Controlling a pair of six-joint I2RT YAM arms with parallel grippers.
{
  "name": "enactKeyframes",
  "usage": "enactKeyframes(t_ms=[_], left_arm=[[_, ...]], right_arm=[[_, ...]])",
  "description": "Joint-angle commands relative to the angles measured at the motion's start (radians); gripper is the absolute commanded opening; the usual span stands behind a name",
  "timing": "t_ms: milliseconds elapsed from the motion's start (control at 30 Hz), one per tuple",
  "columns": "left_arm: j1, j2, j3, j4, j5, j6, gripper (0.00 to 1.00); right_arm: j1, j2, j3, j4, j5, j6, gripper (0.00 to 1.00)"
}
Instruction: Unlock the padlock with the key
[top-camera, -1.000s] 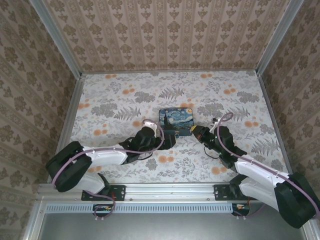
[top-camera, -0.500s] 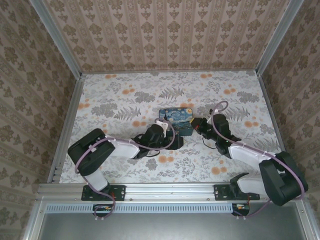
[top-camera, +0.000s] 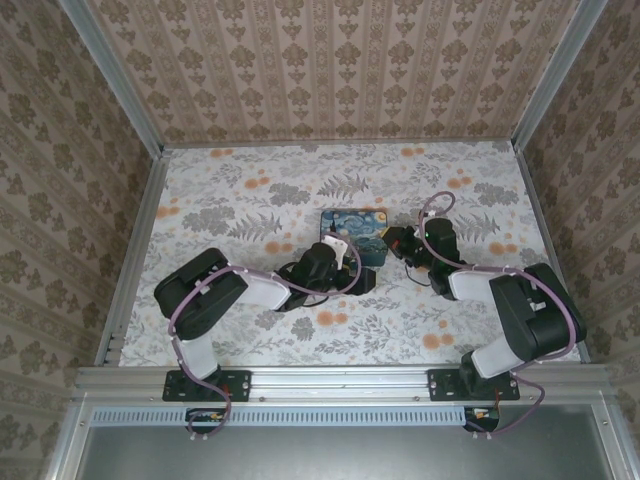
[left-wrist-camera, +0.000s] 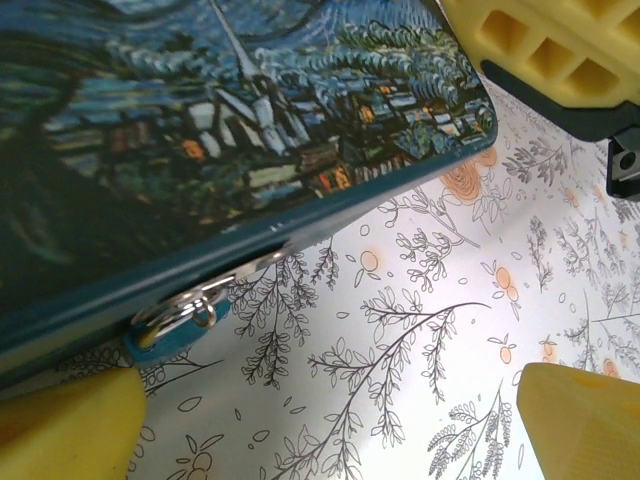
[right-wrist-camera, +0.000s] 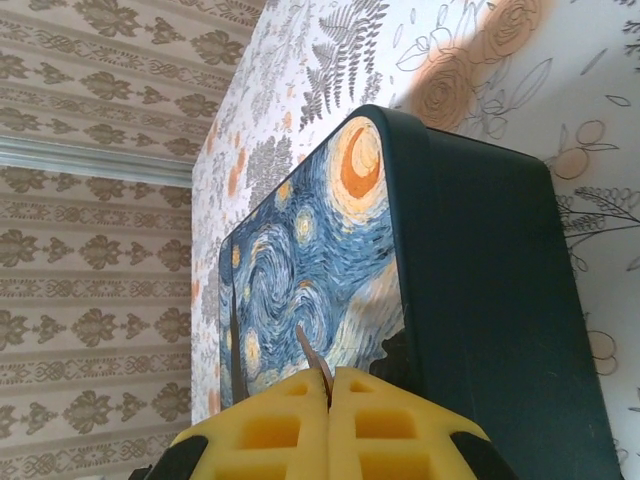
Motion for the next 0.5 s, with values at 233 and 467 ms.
enactKeyframes(t_ms=[233,467], left_arm=[[0.009,0.028,0.028,-0.102,-0.164,0.156,0.97],[0.008,0.034,0.038,-0.104,-0.217,0.208,0.97]], right_arm=[[-0.015,0.047,-0.021,0.099,-0.036,0.020,0.00],[-0.018,0.049,-0.029,0.097,-0.034,0.017,0.00]])
